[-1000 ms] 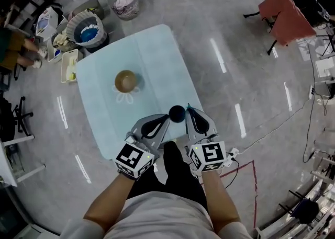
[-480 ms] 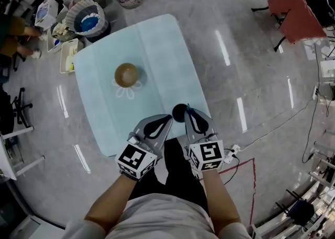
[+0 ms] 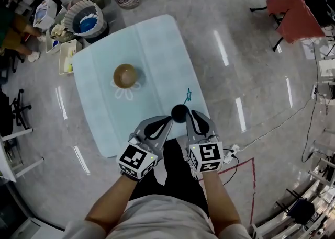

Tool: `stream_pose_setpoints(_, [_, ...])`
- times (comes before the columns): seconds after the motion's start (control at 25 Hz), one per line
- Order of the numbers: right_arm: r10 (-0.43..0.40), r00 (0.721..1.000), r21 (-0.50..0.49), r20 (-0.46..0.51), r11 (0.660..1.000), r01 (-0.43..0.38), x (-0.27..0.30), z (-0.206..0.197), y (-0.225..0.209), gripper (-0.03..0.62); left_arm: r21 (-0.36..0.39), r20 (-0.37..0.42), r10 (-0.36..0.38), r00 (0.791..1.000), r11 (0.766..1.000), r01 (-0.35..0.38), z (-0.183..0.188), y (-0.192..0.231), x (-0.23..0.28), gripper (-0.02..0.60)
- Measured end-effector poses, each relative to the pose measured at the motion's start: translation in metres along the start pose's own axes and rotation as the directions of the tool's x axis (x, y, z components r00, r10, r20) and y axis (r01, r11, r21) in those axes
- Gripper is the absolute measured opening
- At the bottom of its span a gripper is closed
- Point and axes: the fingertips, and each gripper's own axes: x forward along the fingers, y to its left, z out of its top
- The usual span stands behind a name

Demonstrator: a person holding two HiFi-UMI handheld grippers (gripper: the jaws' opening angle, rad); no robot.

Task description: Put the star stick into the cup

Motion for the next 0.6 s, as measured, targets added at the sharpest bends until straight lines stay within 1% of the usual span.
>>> stream_pose_setpoints(0.32, [-0.041, 0.998, 0.002, 0.042, 0.999, 0.041, -0.02, 0.019, 0.012, 0.034, 0.025, 0.001, -0.019, 1.0, 1.0, 0.019, 0.008, -0.005, -0.013, 0.006])
stream_pose_setpoints(0.6, [-0.051, 0.994, 0.018, 0.098, 0.999, 0.05, -0.047, 0.05, 0.039, 0.031, 0.044, 0.025, -0.05, 0.998, 0.998, 0.049, 0.034, -0.014, -0.035, 0.006])
